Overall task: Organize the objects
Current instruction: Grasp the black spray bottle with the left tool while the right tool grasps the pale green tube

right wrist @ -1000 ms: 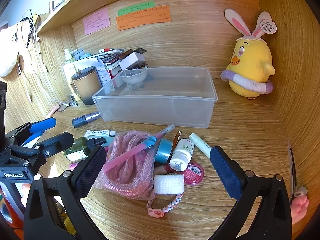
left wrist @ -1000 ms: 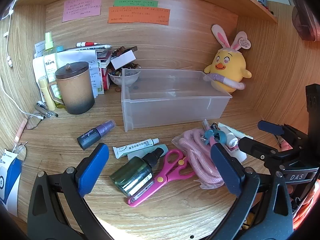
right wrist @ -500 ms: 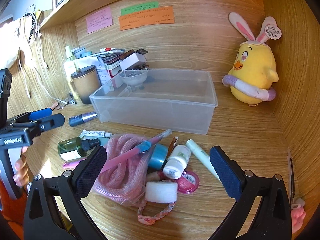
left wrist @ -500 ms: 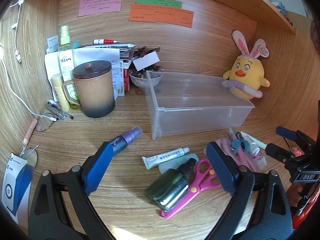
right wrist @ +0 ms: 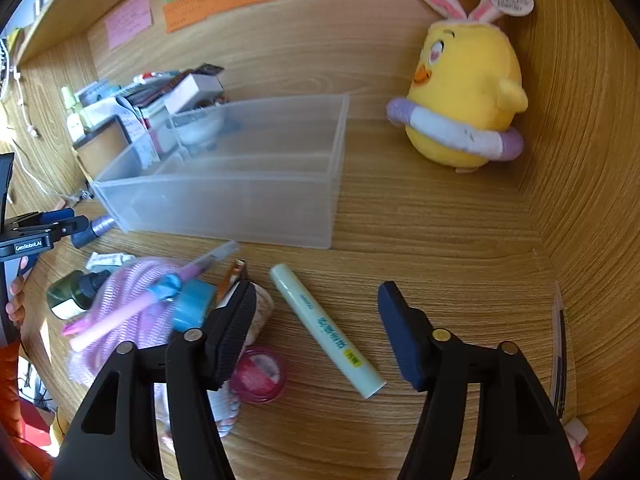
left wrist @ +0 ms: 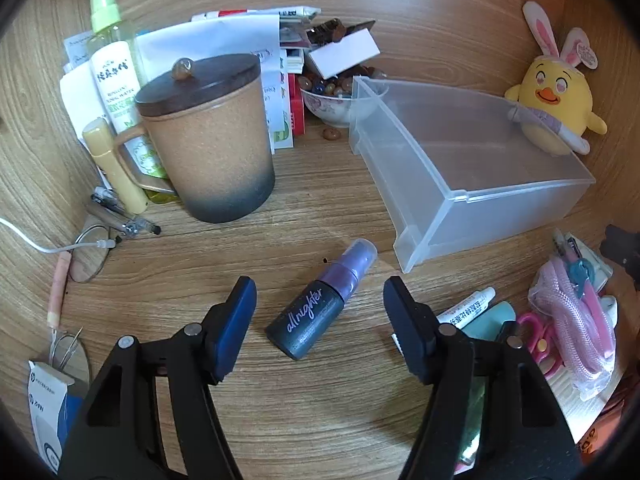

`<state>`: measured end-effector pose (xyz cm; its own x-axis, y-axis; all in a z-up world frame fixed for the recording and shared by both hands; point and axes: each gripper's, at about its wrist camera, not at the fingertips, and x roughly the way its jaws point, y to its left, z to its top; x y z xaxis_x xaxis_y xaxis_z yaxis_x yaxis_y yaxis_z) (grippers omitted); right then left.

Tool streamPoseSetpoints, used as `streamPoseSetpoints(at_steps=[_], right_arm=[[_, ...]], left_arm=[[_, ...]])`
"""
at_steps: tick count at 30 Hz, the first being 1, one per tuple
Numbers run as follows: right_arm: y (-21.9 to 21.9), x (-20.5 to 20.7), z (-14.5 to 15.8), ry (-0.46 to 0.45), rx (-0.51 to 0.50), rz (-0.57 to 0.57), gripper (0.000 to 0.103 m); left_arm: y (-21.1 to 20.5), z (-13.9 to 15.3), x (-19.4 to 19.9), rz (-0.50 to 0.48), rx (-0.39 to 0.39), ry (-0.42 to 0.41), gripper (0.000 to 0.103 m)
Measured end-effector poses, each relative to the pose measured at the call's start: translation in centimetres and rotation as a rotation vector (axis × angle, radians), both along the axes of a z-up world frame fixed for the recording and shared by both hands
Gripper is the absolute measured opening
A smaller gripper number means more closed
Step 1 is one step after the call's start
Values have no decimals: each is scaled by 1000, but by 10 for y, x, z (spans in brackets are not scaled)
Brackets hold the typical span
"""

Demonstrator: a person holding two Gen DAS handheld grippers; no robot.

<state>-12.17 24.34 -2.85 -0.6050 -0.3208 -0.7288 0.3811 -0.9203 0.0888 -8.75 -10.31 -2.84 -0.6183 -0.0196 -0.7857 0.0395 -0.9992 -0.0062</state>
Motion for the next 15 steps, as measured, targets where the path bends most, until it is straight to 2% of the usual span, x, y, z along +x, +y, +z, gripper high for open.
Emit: streamPoseSetpoints(at_steps=[3, 6, 12, 14, 15], right_arm=[[1, -11, -8, -52, -6, 17, 49], [0, -17, -13, -96, 7, 25, 42], [-5, -17, -20, -107, 7, 35, 30], [-8, -17, -22, -114, 8, 48, 21], [-9, -16, -22, -111, 13, 49, 19]], left_arm=[[0, -7, -7, -20, 15, -35, 64], [0, -12, -12, -30, 13, -57, 57], [-1, -20, -18, -53, 45, -86, 35], [-1, -20, -17, -49, 43, -83, 27], [-2, -20, -17, -49, 47, -82, 26]])
